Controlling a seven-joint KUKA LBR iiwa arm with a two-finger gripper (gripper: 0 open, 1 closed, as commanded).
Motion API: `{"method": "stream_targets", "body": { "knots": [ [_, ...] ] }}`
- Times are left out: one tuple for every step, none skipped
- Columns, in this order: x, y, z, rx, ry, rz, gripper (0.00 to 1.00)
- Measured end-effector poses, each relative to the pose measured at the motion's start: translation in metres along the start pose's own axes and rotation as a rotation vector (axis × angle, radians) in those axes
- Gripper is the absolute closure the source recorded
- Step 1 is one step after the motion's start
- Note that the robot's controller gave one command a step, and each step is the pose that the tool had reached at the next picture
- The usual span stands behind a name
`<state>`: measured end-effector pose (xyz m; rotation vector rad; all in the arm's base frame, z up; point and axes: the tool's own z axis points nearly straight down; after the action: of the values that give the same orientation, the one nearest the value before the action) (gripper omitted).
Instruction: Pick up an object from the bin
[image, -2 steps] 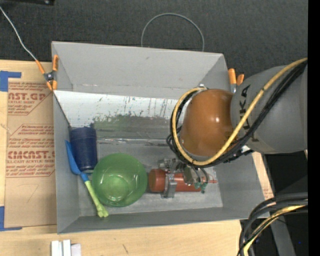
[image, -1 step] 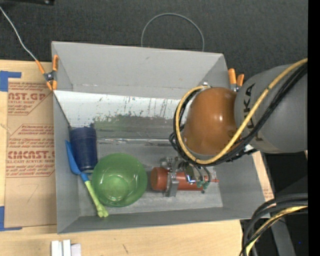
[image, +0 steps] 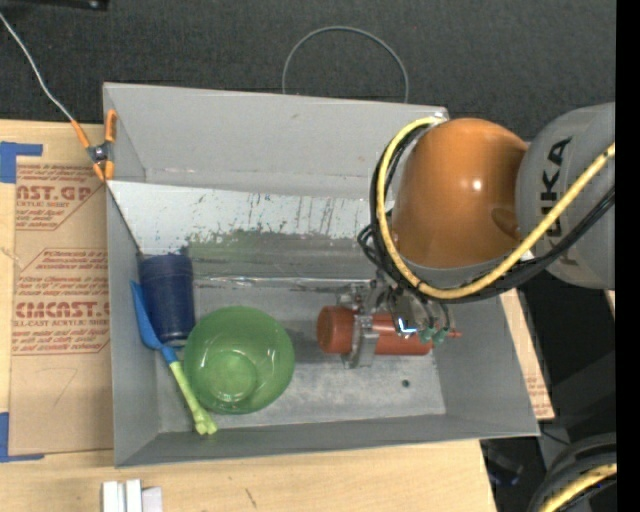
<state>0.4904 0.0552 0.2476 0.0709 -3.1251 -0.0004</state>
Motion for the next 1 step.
{"method": "stream_targets", "body": {
  "knots": [
    [-0.0019,0.0,-0.0117,-0.001,-0.009,-0.001,1.0]
  ]
}}
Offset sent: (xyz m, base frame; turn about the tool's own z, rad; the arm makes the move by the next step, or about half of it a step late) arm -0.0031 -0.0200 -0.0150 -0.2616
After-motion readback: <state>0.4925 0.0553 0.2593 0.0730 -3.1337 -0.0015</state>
